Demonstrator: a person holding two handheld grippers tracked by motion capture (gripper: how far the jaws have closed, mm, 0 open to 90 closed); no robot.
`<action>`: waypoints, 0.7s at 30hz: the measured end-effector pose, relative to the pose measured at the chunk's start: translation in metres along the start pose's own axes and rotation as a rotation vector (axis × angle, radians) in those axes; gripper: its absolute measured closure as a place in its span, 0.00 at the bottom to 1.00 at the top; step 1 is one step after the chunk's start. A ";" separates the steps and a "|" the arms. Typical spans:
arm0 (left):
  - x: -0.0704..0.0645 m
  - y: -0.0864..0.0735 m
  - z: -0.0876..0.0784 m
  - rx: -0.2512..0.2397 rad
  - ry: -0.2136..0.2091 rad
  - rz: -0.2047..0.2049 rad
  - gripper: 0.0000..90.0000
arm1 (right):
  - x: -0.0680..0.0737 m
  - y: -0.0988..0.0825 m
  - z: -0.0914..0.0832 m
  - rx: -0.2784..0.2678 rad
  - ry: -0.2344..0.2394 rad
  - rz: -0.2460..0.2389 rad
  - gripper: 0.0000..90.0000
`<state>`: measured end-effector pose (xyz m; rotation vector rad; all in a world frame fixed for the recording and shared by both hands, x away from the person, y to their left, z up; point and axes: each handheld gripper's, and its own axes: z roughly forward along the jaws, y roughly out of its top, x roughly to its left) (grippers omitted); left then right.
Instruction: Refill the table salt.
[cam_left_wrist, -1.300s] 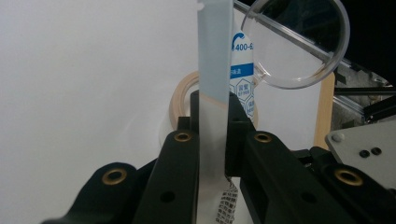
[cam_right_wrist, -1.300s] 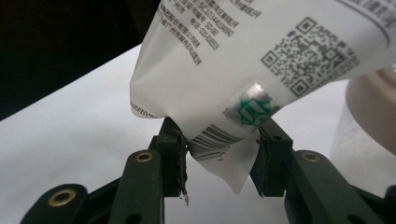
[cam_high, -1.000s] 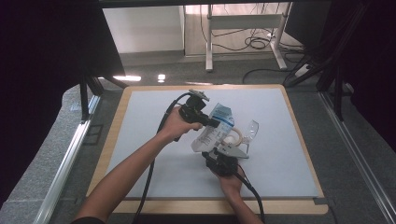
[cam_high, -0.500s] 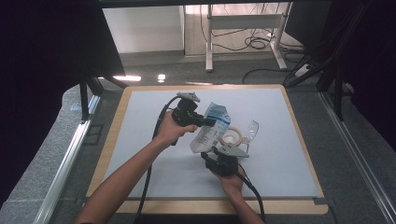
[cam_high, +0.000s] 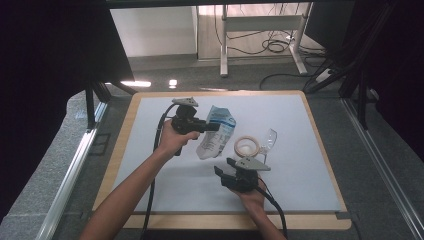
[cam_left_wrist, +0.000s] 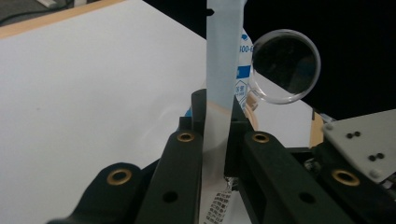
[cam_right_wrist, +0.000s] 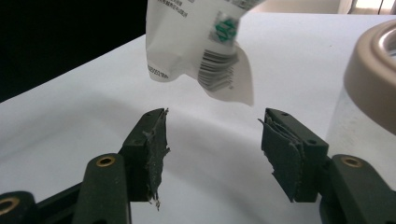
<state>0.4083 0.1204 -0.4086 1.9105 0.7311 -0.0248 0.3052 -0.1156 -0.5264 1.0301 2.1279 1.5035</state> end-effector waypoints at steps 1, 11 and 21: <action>0.000 0.000 0.000 0.000 0.000 0.000 0.98 | 0.000 0.000 0.000 0.000 0.000 0.000 0.45; 0.027 -0.030 -0.037 -0.102 0.140 -0.061 0.98 | -0.009 -0.001 -0.024 -0.039 0.017 -0.024 0.44; 0.043 -0.047 -0.057 -0.137 0.228 -0.085 0.97 | -0.018 -0.001 -0.041 -0.070 0.007 -0.020 0.45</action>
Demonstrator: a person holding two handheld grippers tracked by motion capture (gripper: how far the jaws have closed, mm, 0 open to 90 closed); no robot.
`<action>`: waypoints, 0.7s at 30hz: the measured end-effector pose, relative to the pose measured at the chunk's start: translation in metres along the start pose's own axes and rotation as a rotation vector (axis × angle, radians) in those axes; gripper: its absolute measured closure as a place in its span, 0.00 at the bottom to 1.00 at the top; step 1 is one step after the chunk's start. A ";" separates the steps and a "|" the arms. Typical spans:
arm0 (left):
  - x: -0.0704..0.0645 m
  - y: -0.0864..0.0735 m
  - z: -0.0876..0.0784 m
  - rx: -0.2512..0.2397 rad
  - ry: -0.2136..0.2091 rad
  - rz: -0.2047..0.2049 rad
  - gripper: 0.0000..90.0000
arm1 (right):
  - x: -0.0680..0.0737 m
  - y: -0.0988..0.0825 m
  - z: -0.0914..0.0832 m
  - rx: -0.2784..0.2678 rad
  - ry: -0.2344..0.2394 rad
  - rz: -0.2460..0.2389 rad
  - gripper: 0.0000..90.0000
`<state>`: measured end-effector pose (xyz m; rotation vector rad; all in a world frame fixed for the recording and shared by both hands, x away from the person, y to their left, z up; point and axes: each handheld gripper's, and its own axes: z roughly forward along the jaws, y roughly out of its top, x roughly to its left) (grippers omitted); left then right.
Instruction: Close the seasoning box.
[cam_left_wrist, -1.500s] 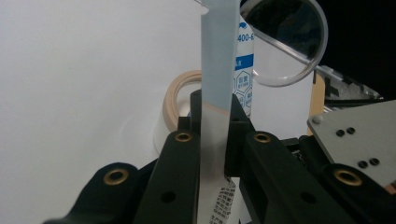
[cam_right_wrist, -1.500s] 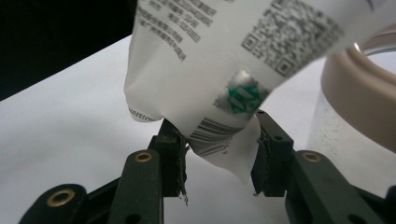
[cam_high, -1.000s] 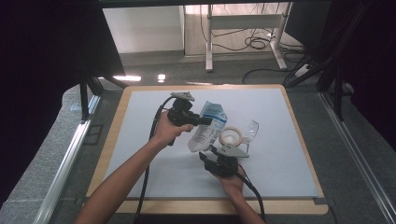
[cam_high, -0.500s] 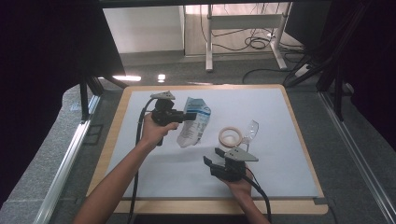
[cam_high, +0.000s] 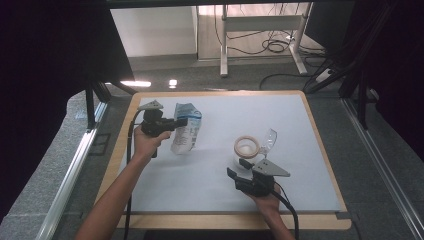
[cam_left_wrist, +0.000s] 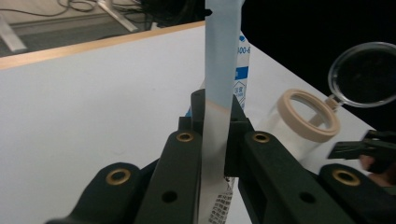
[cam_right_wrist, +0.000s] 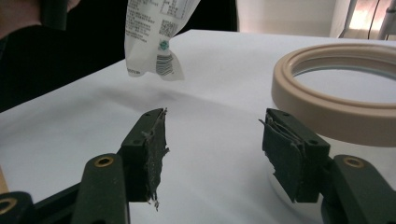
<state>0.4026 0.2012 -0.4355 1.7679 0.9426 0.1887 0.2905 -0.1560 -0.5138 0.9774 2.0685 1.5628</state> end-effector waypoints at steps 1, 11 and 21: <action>0.004 -0.003 -0.004 -0.008 0.028 0.002 0.97 | 0.000 0.000 -0.003 -0.006 -0.001 -0.004 0.45; 0.026 -0.024 -0.016 -0.056 0.121 -0.044 0.97 | -0.011 0.001 -0.030 -0.057 -0.020 0.001 0.45; 0.037 -0.045 -0.028 -0.086 0.142 -0.066 0.96 | -0.016 0.003 -0.036 -0.070 -0.026 -0.007 0.45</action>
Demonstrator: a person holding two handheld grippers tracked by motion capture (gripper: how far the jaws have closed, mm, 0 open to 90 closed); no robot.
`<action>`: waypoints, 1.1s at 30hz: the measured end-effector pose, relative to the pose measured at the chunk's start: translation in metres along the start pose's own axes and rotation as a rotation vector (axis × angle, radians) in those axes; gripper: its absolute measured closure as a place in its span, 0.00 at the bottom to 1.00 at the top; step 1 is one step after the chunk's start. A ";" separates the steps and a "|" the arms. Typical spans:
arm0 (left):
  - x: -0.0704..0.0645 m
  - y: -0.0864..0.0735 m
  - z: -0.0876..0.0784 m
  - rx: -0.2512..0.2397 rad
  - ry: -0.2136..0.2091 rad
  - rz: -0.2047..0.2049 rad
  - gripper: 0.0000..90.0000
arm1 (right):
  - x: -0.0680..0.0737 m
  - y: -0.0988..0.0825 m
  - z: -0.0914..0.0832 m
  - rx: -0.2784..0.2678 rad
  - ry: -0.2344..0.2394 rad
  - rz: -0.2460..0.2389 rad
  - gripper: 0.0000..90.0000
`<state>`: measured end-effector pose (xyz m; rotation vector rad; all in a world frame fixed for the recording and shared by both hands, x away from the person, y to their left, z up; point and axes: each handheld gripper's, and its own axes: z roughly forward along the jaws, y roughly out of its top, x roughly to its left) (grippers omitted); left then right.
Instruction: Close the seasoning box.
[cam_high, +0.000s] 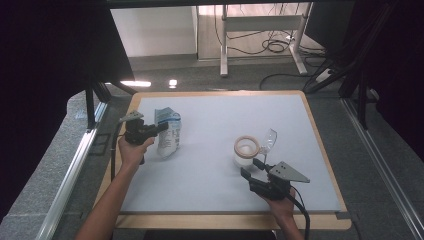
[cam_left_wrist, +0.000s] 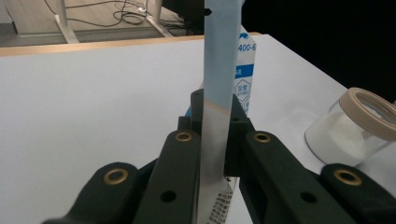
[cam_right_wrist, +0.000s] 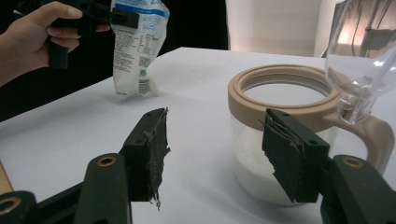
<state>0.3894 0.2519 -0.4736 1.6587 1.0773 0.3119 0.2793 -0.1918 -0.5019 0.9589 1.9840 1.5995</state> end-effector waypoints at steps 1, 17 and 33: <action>0.001 -0.003 -0.004 -0.003 0.007 0.012 0.96 | -0.001 0.001 -0.001 -0.001 -0.001 0.004 0.45; 0.000 -0.014 -0.014 0.002 -0.005 0.073 0.69 | -0.007 0.004 -0.009 -0.021 -0.032 0.006 0.45; 0.000 -0.034 -0.024 0.047 0.026 0.070 0.41 | -0.023 0.013 -0.037 -0.093 -0.046 0.011 0.73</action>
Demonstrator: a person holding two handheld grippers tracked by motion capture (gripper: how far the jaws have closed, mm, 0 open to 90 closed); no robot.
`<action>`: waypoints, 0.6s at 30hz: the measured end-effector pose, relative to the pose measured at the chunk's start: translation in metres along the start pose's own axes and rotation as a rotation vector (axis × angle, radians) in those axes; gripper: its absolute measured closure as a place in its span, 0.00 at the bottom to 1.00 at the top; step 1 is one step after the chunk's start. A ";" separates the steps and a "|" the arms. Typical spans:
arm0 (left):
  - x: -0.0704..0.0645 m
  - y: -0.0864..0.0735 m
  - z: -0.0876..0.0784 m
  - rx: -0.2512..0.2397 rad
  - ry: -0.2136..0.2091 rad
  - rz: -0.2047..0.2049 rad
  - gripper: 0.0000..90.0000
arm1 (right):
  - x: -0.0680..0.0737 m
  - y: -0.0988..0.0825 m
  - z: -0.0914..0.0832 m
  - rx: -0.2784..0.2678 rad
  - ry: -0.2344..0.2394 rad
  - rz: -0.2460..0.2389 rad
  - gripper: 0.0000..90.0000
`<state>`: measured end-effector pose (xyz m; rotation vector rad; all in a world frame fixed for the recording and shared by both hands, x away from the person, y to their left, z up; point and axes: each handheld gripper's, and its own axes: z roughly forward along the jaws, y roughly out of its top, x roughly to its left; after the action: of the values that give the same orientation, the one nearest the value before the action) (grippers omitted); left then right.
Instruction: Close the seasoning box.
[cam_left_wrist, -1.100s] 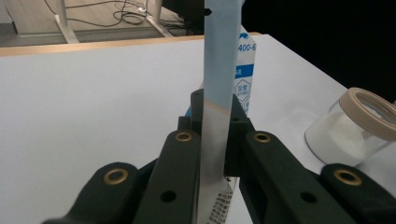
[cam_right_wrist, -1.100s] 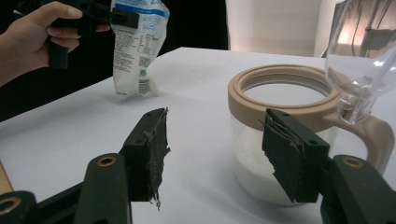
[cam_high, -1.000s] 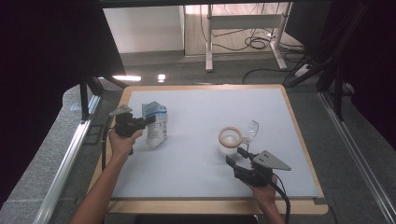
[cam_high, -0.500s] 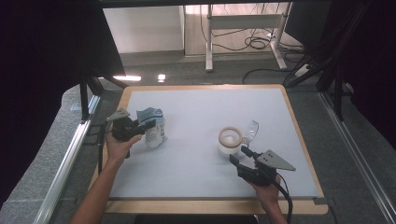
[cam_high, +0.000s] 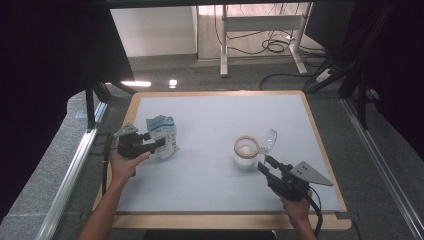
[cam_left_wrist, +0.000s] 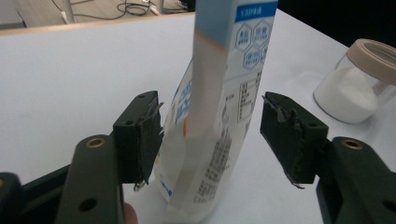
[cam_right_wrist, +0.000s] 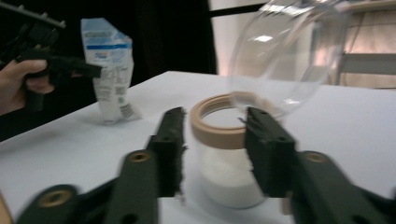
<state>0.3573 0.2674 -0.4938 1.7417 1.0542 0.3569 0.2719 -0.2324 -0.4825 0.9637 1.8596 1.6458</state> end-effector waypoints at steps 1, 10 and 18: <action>0.001 -0.002 -0.001 0.001 0.001 -0.005 0.41 | -0.003 0.002 -0.003 -0.007 -0.016 0.002 0.81; -0.002 -0.018 -0.007 0.023 0.008 -0.011 0.41 | -0.035 0.021 0.003 -0.027 -0.153 0.055 1.00; -0.008 -0.027 -0.006 0.055 0.006 0.005 0.41 | -0.037 0.030 0.026 -0.022 -0.164 0.044 1.00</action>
<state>0.3361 0.2672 -0.5127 1.7938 1.0735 0.3395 0.3202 -0.2429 -0.4612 1.1024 1.7195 1.5591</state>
